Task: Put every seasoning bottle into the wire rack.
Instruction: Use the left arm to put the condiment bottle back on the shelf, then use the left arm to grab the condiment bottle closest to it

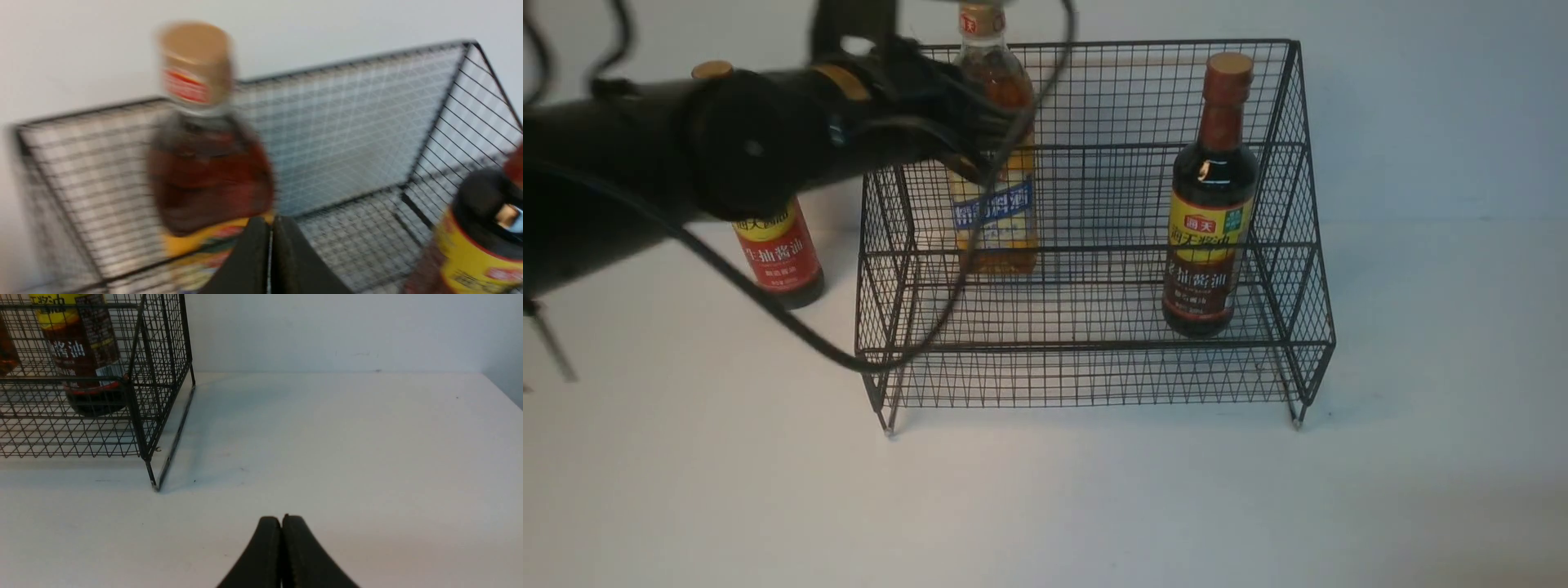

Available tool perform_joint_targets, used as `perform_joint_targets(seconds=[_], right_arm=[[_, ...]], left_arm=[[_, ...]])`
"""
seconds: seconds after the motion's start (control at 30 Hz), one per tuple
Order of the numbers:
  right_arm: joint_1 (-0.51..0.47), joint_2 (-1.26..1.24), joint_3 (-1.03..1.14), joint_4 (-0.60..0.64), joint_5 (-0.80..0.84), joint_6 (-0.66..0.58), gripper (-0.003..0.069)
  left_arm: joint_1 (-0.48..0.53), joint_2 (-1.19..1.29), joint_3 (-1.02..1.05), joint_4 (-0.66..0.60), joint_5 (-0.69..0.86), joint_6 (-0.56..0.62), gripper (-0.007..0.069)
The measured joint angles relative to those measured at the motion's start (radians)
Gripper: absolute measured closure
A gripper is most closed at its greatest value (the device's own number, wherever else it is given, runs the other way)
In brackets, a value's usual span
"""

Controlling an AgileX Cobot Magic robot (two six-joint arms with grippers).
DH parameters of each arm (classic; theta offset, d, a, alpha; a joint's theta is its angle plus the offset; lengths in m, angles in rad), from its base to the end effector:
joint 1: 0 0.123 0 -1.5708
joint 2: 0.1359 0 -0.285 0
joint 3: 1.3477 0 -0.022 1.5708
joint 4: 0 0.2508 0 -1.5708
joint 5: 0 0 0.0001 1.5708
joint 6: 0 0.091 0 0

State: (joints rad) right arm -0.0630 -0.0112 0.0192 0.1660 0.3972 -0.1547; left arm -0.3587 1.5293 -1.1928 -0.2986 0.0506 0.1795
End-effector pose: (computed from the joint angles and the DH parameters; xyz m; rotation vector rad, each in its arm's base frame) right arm 0.0521 0.0026 0.1722 0.0142 1.8832 0.0161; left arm 0.3388 -0.1285 0.3394 0.2356 1.8678 -0.3427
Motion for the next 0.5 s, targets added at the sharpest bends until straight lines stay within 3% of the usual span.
perform_joint_targets(seconds=[0.23, 0.5], right_arm=[[0.0, 0.0, 0.0, 0.0, 0.0, 0.0, 0.0673], [0.0, 0.0, 0.0, 0.001, 0.0, 0.0, 0.0673]], left_arm=[[0.233, -0.08, 0.15, -0.052, -0.131, 0.0, 0.0629], [0.276, -0.045, 0.189, -0.069, -0.316, 0.021, 0.0628]])
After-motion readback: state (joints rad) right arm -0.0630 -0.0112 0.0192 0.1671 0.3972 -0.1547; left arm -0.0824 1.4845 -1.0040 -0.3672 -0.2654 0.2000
